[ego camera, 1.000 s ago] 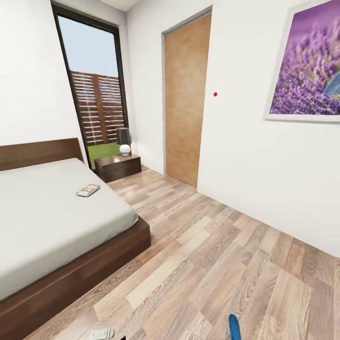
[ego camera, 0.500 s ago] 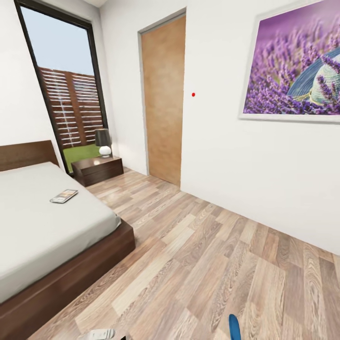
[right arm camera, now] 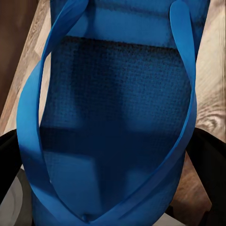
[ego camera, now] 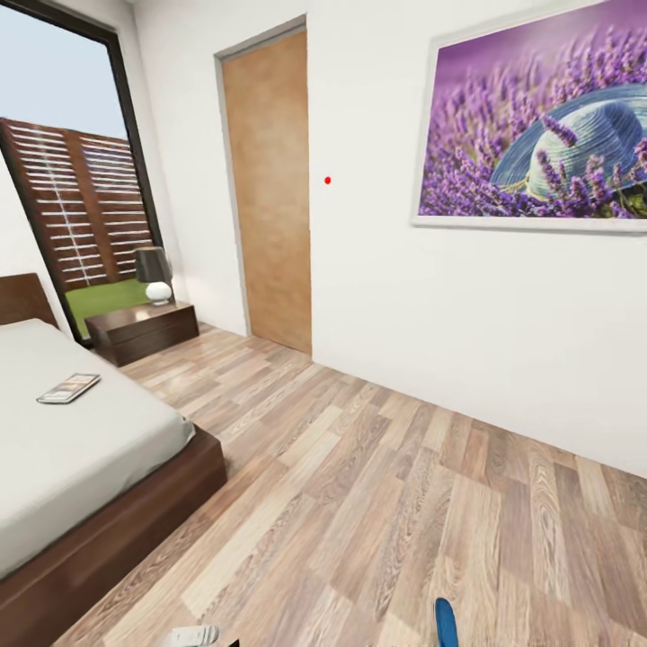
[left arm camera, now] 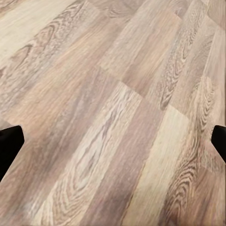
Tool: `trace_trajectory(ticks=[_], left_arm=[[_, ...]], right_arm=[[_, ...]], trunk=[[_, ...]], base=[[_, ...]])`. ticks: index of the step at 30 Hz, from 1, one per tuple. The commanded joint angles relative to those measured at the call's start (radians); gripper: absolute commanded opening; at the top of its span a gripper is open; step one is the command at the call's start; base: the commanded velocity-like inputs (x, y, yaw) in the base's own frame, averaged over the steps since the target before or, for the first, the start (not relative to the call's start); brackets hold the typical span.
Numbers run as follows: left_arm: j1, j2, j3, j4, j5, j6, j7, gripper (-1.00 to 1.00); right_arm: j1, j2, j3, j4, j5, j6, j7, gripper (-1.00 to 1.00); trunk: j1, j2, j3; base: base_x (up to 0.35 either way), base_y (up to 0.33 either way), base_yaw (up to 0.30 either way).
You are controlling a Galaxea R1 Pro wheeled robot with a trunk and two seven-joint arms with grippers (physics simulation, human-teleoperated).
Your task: In the bedroom, move the book from the bed onto either nightstand, and place the two sandals side by side next to the bed.
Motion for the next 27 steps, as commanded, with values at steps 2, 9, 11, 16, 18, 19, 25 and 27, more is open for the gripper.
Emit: trace_trajectory(ticks=[2,9,11,16,18,19,25,27], left_arm=[[0.0,0.0,0.002,0.001,0.005,0.0,-0.006,1.0],[0.0,0.0,0.002,0.001,0.004,0.0,-0.006,1.0],[0.0,0.0,0.002,0.001,0.005,0.0,-0.006,1.0],[-0.001,0.0,0.002,0.001,0.004,0.0,-0.006,1.0],[0.0,0.0,0.002,0.001,0.004,0.0,-0.006,1.0],[0.0,0.0,0.002,0.001,0.005,0.0,-0.006,1.0],[0.0,0.0,0.002,0.001,0.004,-0.001,-0.006,1.0],[0.0,0.0,0.002,0.001,0.004,0.0,-0.006,1.0]], right_arm=[[-0.001,0.0,0.001,0.0,-0.009,0.011,0.003,-1.0],[-0.001,0.0,0.001,0.0,-0.009,0.011,0.003,-1.0],[-0.001,0.0,0.001,0.0,-0.009,0.01,0.003,-1.0],[-0.001,0.0,0.001,0.0,-0.01,0.01,0.003,-1.0],[-0.001,0.0,0.001,0.0,-0.01,0.01,0.003,-1.0],[-0.001,0.0,0.001,0.0,-0.01,0.01,0.003,-1.0],[-0.001,0.0,0.001,0.0,-0.01,0.01,0.003,-1.0],[-0.001,0.0,0.001,0.0,-0.01,0.01,0.003,-1.0]], trunk=[[0.0,0.0,-0.001],[0.0,0.0,-0.001],[0.0,0.0,-0.001],[0.0,0.0,-0.001],[0.0,0.0,-0.001],[0.0,0.0,-0.001],[0.0,0.0,-0.001],[0.0,0.0,-0.001]], base=[[0.0,0.0,-0.259],[0.0,0.0,-0.259],[0.0,0.0,-0.259],[0.0,0.0,-0.259],[0.0,0.0,-0.259],[0.0,0.0,-0.259],[0.0,0.0,-0.259],[0.0,0.0,-0.259]])
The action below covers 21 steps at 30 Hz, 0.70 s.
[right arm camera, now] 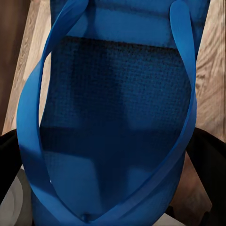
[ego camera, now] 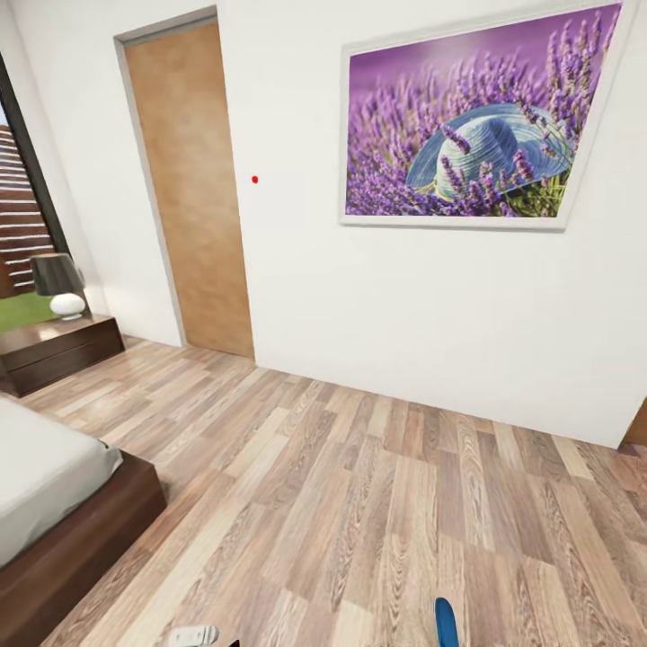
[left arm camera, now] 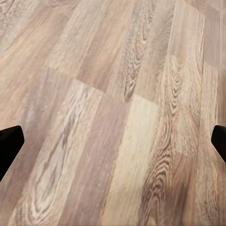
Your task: In the bedroom, move the book from the bed onto either nightstand, and place the two sandals side by side next to the bed.
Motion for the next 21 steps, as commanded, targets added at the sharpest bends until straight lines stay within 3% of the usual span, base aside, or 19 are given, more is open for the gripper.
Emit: trace_trajectory(ticks=[1,21], left_arm=[[-0.001,0.0,0.002,0.001,0.005,0.0,-0.006,1.0],[0.0,0.0,0.002,0.001,0.005,-0.001,-0.006,1.0]], right_arm=[[-0.001,0.0,0.001,0.0,-0.008,0.011,0.003,-1.0],[-0.001,0.0,0.001,0.0,-0.008,0.01,0.003,-1.0]], trunk=[[0.0,0.0,-0.001],[0.0,0.0,-0.001]], base=[[0.0,0.0,-0.258],[0.0,0.0,-0.255]])
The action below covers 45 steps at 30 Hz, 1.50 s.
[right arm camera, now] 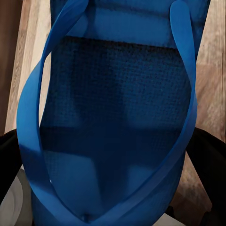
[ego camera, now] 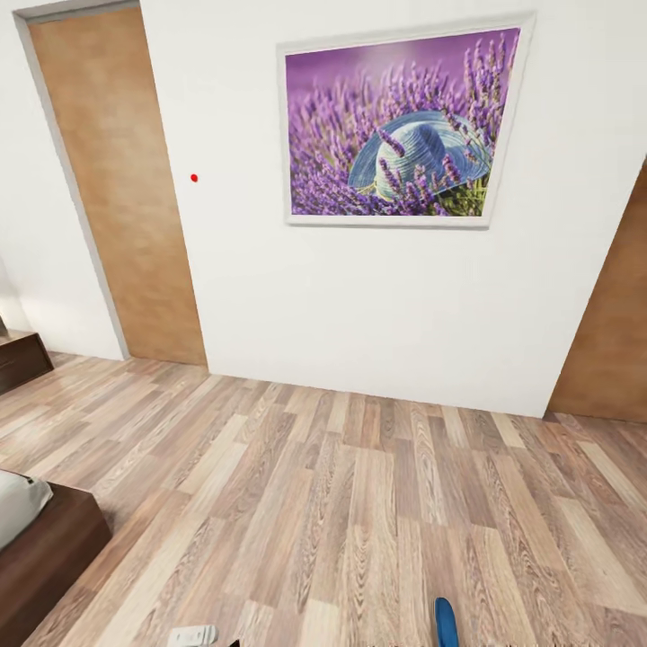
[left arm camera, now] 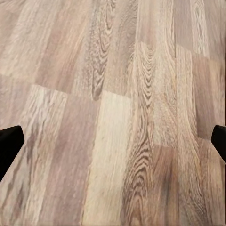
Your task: In the bedroom, move the book from the bed onto either nightstand, and place the two sandals side by side next to the bed.
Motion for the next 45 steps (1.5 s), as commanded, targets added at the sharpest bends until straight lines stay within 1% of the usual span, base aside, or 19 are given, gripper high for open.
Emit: trace_trajectory(ticks=[1,6,13,45], left_arm=[[0.0,0.0,0.002,0.001,0.005,0.0,-0.006,1.0],[0.0,0.0,0.002,0.001,0.004,0.0,-0.006,1.0],[0.0,0.0,0.002,0.001,0.004,0.0,-0.006,1.0],[0.0,0.0,0.002,0.001,0.004,0.0,-0.006,1.0]], right_arm=[[-0.001,0.0,0.001,0.0,-0.008,0.011,0.003,-1.0],[-0.001,0.0,0.001,0.0,-0.008,0.011,0.003,-1.0],[-0.001,0.0,0.001,0.0,-0.008,0.011,0.003,-1.0],[-0.001,0.0,0.001,0.0,-0.008,0.011,0.003,-1.0]], trunk=[[0.0,0.0,-0.001],[0.0,0.0,-0.001],[0.0,0.0,-0.004],[0.0,0.0,-0.052]], base=[[0.0,0.0,-0.252],[0.0,0.0,-0.171],[0.0,0.0,-0.032],[0.001,0.0,-0.001]])
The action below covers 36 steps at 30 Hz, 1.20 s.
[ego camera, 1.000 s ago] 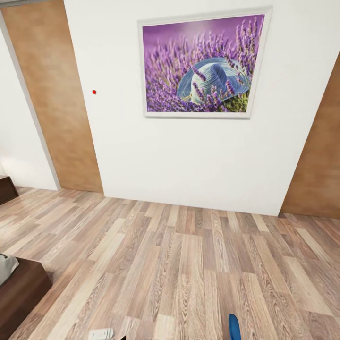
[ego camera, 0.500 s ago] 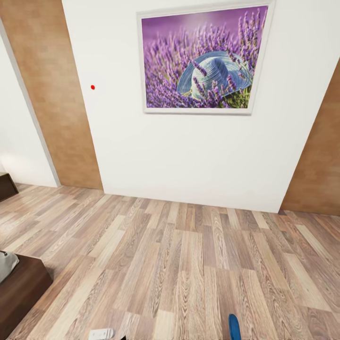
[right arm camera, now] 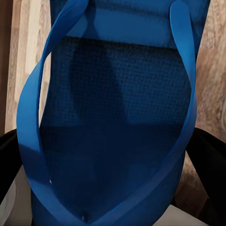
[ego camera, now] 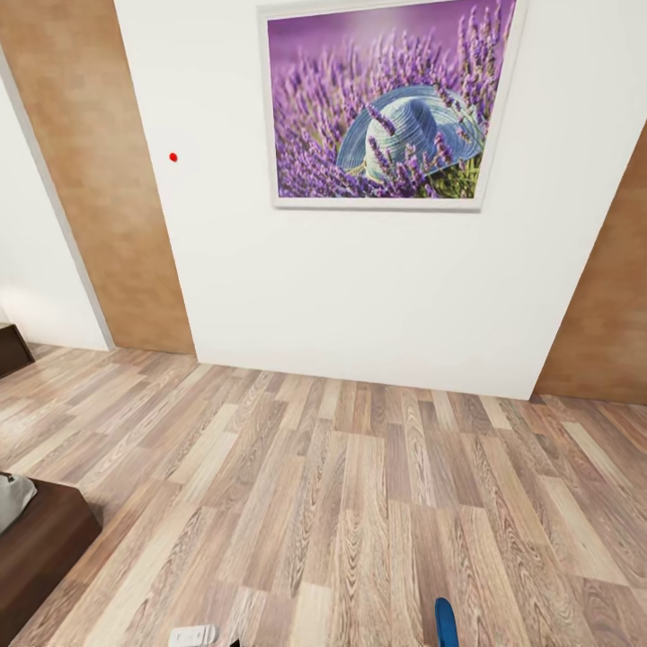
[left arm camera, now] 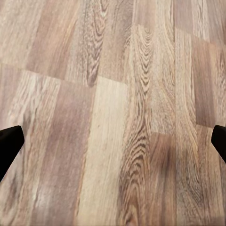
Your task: In the bedroom, move the book from the bed onto either nightstand, and place the two sandals side by side next to the bed.
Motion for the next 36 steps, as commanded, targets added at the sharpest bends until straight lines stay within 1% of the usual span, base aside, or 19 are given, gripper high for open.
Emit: trace_trajectory(ticks=[1,7,23,36], left_arm=[[-0.001,0.0,0.002,0.001,0.005,0.0,-0.006,1.0],[-0.001,0.0,0.002,0.001,0.005,0.0,-0.006,1.0],[-0.001,0.0,0.002,0.001,0.005,0.0,-0.006,1.0],[-0.001,0.0,0.002,0.001,0.005,0.0,-0.006,1.0]], right_arm=[[0.0,0.0,0.0,0.0,-0.009,0.011,0.003,-1.0],[0.0,0.0,0.0,0.0,-0.009,0.011,0.003,-1.0],[0.0,0.0,0.0,0.0,-0.009,0.011,0.003,-1.0],[0.0,0.0,0.0,0.0,-0.009,0.011,0.002,-1.0]], trunk=[[0.0,0.0,-0.001],[0.0,0.0,-0.002],[0.0,0.0,-0.003],[0.0,0.0,-0.018]], base=[[0.069,0.0,0.0],[0.228,0.0,0.0],[0.31,0.0,0.003],[0.038,0.0,0.172]])
